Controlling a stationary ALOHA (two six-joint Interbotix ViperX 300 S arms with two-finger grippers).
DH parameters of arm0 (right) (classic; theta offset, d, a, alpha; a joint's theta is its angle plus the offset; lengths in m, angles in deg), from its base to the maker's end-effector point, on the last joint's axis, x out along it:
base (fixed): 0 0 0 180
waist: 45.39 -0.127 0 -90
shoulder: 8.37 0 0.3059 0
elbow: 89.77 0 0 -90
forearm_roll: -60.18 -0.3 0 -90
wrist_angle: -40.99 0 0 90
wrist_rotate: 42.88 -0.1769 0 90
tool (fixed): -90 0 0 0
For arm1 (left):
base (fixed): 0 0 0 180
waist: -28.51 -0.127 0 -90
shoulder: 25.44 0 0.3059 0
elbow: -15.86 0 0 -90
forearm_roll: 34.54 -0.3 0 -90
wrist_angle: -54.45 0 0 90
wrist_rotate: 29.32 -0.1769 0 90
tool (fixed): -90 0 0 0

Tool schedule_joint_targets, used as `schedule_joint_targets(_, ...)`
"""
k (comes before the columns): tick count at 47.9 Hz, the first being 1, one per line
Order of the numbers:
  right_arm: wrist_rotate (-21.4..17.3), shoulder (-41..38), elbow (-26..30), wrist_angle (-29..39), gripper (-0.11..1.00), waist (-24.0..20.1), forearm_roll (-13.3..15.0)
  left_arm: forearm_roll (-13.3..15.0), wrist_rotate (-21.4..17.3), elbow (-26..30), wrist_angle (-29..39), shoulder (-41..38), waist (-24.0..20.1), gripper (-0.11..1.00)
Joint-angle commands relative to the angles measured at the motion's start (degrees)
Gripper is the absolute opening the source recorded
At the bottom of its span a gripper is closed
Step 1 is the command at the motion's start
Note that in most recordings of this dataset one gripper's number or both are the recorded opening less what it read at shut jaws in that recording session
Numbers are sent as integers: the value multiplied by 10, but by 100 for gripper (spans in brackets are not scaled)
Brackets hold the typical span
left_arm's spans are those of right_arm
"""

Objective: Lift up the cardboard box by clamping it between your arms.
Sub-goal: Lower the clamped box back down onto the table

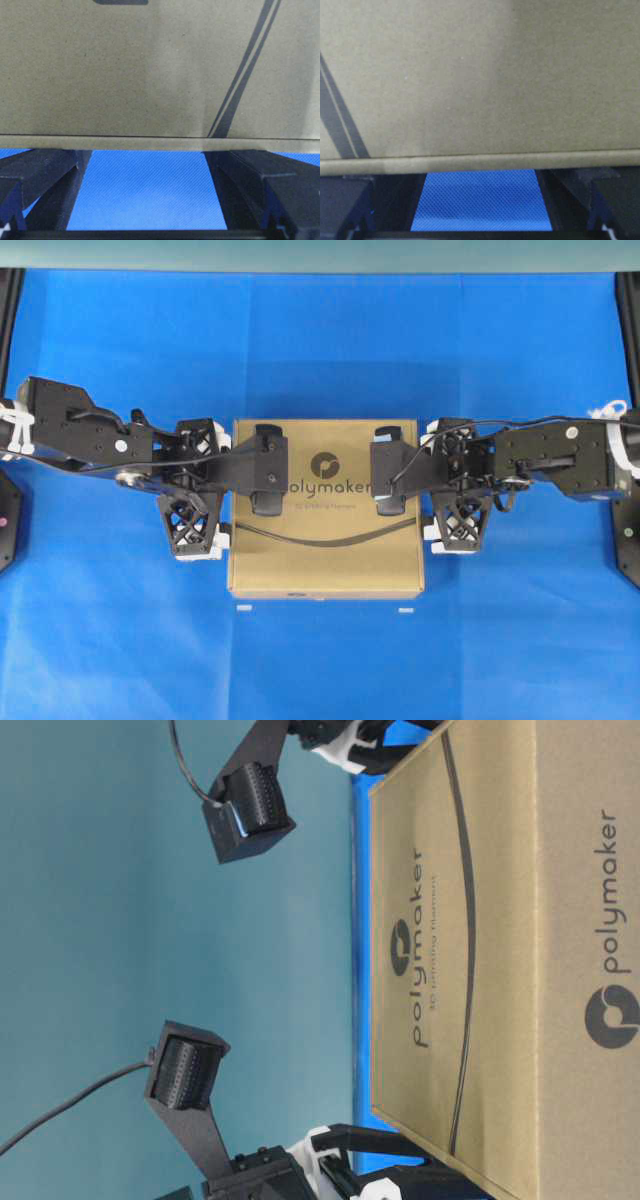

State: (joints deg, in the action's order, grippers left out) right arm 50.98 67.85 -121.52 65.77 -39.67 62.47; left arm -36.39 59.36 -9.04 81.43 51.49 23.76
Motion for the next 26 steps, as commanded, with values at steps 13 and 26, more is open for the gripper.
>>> schedule_joint_targets(13, -27, 58, -29, -13, 100, -11, -10, 2, 9, -40, -31, 32, -9, 86)
schedule_joint_targets(26, -35, 78, -60, -17, 100, -10, -10, 2, 8, -72, -22, 70, -12, 86)
